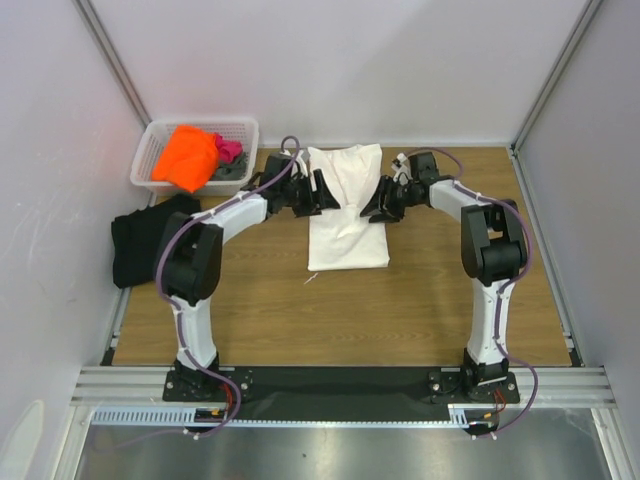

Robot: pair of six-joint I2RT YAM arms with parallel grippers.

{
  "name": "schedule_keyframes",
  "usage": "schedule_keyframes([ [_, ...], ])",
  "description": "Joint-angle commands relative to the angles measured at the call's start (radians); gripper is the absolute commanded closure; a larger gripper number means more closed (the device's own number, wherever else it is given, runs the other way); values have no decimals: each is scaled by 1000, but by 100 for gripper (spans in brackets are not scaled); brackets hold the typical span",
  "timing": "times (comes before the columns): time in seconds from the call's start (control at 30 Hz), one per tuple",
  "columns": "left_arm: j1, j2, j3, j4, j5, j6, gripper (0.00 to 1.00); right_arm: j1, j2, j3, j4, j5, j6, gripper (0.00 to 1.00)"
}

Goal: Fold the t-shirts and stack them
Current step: Fold the tshirt

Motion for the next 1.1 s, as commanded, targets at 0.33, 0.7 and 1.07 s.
schedule_keyframes([
  [0.33,33,176,36,162,-35,-59,30,-55,91,55,88,81,-22,57],
  [0.7,76,199,27,214,8,-135,29,-65,105,68,122,84,-5,56],
  [1.07,73,120,153,55,-133,92,19,-63,45,160,208,71,-13,40],
])
